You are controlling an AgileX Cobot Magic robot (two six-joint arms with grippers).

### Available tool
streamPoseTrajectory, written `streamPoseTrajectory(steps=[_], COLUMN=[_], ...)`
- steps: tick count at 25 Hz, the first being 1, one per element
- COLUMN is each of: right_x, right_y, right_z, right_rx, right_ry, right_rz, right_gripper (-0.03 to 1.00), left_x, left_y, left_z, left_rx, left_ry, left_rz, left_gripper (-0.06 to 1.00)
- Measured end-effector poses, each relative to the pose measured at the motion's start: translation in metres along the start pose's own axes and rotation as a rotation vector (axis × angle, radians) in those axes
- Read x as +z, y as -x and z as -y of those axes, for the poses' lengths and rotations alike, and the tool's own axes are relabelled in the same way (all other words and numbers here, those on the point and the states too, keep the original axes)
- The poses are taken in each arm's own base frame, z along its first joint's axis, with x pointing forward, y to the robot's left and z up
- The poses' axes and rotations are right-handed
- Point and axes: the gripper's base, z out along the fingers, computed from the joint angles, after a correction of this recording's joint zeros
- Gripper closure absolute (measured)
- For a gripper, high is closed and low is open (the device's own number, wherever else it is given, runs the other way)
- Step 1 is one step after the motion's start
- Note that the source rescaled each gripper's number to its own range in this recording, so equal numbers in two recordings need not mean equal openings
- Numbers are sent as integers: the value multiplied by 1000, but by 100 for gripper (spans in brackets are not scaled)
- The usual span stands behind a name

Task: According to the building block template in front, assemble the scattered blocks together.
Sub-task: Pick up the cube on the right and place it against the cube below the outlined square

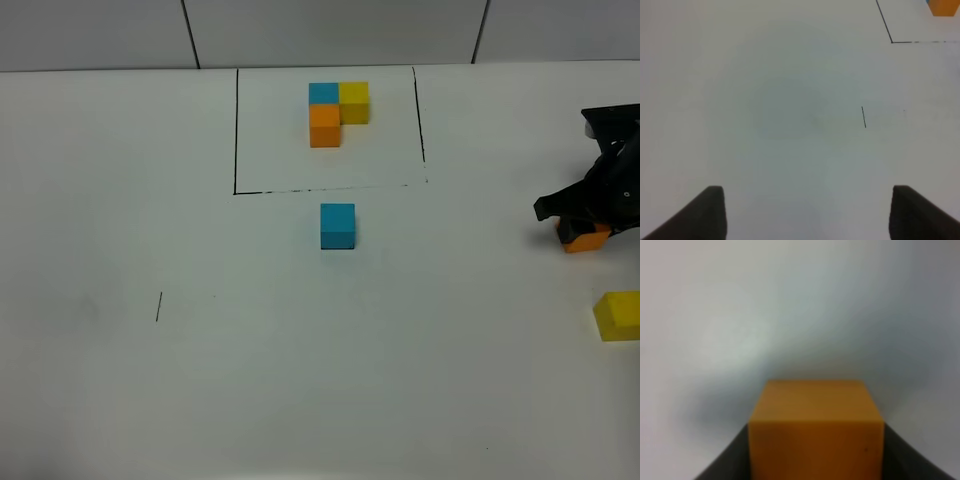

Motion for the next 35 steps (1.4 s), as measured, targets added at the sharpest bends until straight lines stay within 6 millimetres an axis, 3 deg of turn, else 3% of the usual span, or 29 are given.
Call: streamPoseTrajectory(steps=[5,9,14,23,29,35], right_x=[-3,-31,-65,-70,-56,-46], right_y=[0,2,-3,-37,-47,-38], right_z=[0,-18,-71,-183,-222,-263], right_rx=[39,100,158,133,146,105], right_ry=[3,8,9,-39,8,53], right_rz=[5,32,36,-5,12,19], right_gripper=[97,97,97,97,97,97], left_x=[0,0,0,0,0,0], left_y=[0,0,0,0,0,0], left_z=[0,0,0,0,0,0], left_rx=[0,0,0,0,0,0], left_ry=[0,0,0,0,0,0], left_rz=[0,0,0,0,0,0], left_gripper=[47,47,47,48,48,48])
